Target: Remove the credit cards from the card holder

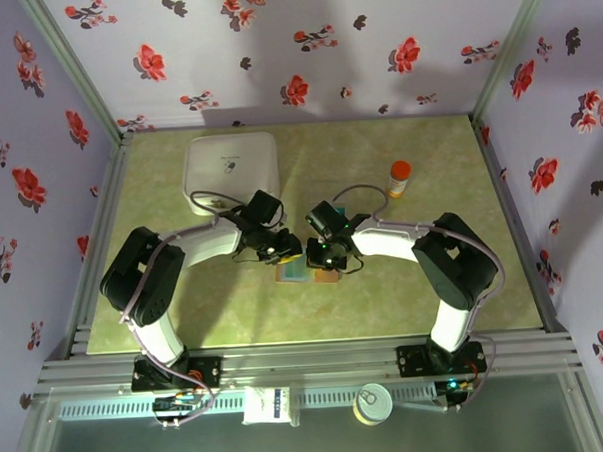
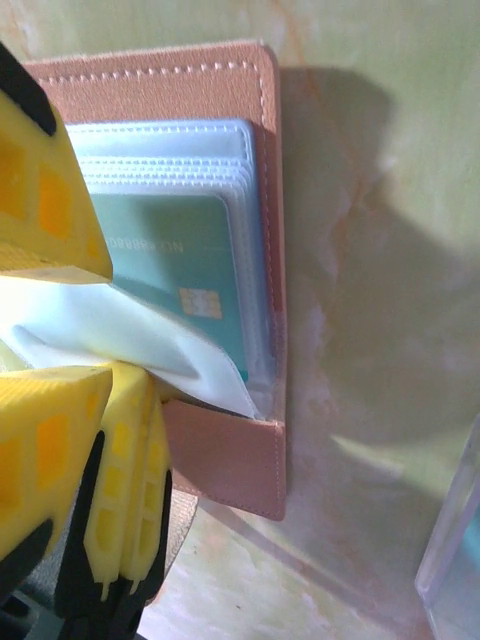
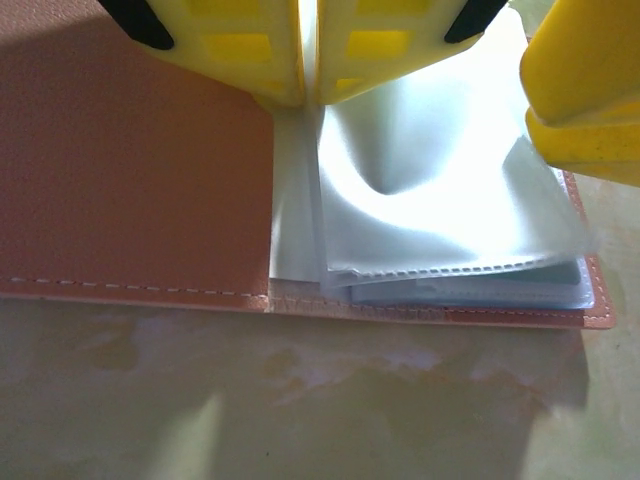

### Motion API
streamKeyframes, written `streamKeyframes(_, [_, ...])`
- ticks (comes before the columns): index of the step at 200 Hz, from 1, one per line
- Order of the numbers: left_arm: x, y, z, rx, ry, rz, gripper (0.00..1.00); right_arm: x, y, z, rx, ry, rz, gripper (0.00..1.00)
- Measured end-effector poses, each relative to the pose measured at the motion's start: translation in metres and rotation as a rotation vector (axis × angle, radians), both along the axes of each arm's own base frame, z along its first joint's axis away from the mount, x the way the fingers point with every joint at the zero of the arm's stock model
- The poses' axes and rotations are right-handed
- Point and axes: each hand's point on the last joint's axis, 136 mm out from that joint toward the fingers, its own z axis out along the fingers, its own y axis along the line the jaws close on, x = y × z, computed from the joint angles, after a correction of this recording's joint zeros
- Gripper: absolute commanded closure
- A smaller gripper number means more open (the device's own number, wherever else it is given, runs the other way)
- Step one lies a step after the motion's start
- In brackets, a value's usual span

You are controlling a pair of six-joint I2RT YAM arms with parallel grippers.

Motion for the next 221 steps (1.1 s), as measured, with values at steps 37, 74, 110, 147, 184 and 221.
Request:
streamKeyframes(37, [-0.003,0.004,-0.001,0.020,0.007,0.002,0.67,0.000,0.000,0.000,0.001,-0.001,0.000,0.88])
streamKeyframes(74, [-0.007,0.000,-0.001,0.020,0.009,-0.012,0.68,0.000,0.000,-0.001,0.003,-0.003,0.000,0.88])
streamKeyframes(110, [-0.009,-0.006,0.000,0.002,0.011,-0.017,0.75,0.000,0.000,0.001,0.007,-0.007,0.000,0.84])
streamKeyframes(147, [-0.009,-0.010,0.002,-0.014,0.013,-0.017,0.76,0.000,-0.001,0.016,0.025,-0.029,-0.004,0.80])
streamKeyframes(184, [-0.005,-0.020,0.013,-0.039,-0.003,-0.028,0.75,0.001,-0.014,0.038,0.007,-0.080,-0.025,0.78])
streamKeyframes(221, [-0.003,-0.040,0.032,-0.071,-0.038,-0.059,0.73,0.002,-0.036,0.067,-0.015,-0.152,-0.053,0.75])
